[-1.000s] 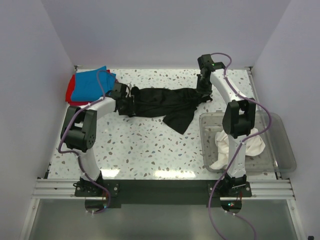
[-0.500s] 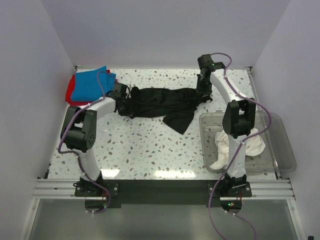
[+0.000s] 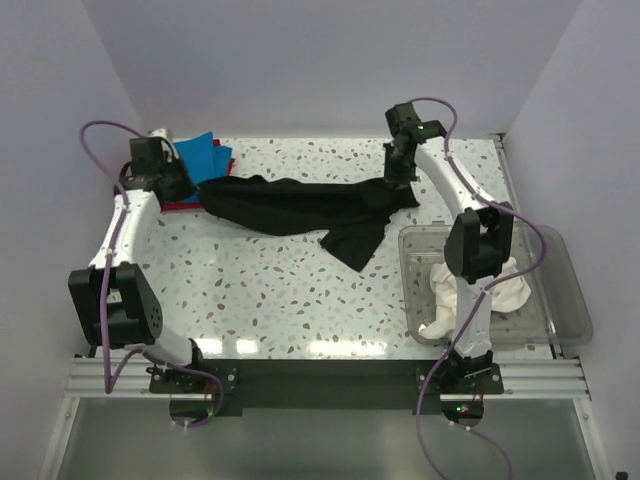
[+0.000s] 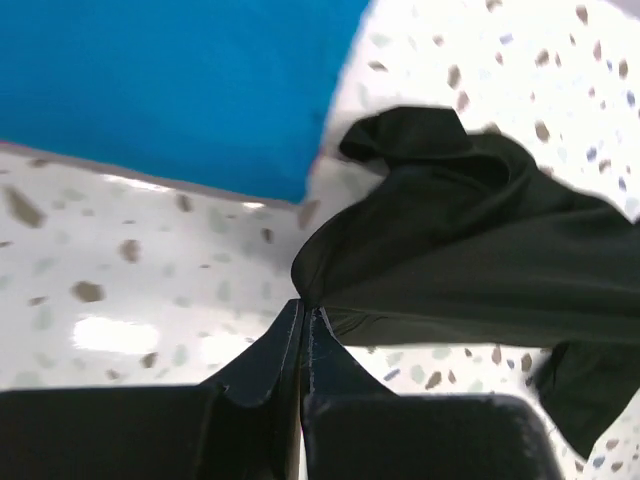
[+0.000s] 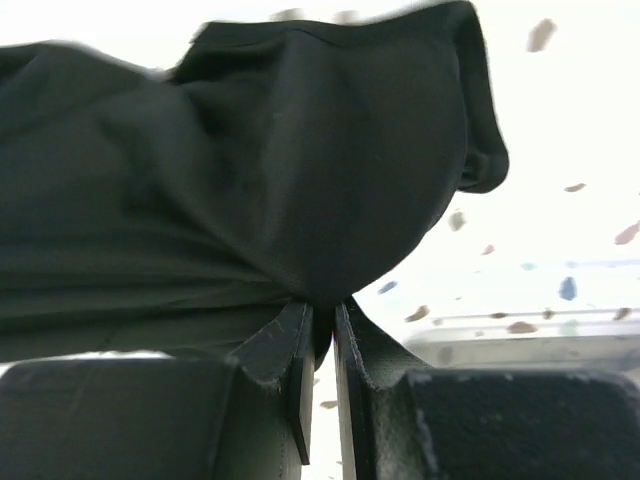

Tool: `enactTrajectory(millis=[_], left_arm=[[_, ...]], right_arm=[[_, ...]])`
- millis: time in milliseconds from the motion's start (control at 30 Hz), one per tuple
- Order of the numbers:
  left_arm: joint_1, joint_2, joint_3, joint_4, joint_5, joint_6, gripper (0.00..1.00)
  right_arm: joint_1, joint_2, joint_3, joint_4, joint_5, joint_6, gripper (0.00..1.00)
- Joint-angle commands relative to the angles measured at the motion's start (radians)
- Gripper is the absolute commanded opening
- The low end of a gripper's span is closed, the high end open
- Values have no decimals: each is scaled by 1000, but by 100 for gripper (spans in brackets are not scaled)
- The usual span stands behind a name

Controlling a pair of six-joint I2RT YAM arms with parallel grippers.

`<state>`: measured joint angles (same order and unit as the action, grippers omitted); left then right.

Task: Fold and stack the t-shirts
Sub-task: Flatten the tshirt out

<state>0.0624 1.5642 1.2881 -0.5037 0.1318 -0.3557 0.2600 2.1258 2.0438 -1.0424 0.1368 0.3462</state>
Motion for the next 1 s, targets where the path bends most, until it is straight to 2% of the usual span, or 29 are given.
enactTrajectory(millis=[0, 167, 233, 333, 367, 467, 567, 767, 967], left_arm=[[146, -50, 22, -33, -4, 34, 0], [339, -41, -88, 40, 67, 5, 0], [372, -30, -108, 60, 74, 3, 0], [393, -13, -116, 63, 77, 3, 0], [393, -9, -116, 65, 86, 3, 0], [393, -4, -119, 71, 104, 0, 0], [395, 0, -128, 74, 115, 3, 0], [395, -4, -145, 80, 132, 14, 0], [395, -1, -153, 86, 140, 12, 0]], right_arm=[[99, -98, 30, -22, 9, -38, 14], [197, -107, -23, -71, 14, -20, 16], [218, -153, -108, -59, -6, -16, 18], [226, -205, -215, -64, 3, -7, 27], [226, -237, -237, -67, 23, -1, 36], [226, -302, -321, -64, 34, 5, 47], [229, -329, -404, -1, -49, 7, 49], [274, -304, -540, 201, -371, 43, 49], [327, -244, -597, 334, -436, 94, 47]])
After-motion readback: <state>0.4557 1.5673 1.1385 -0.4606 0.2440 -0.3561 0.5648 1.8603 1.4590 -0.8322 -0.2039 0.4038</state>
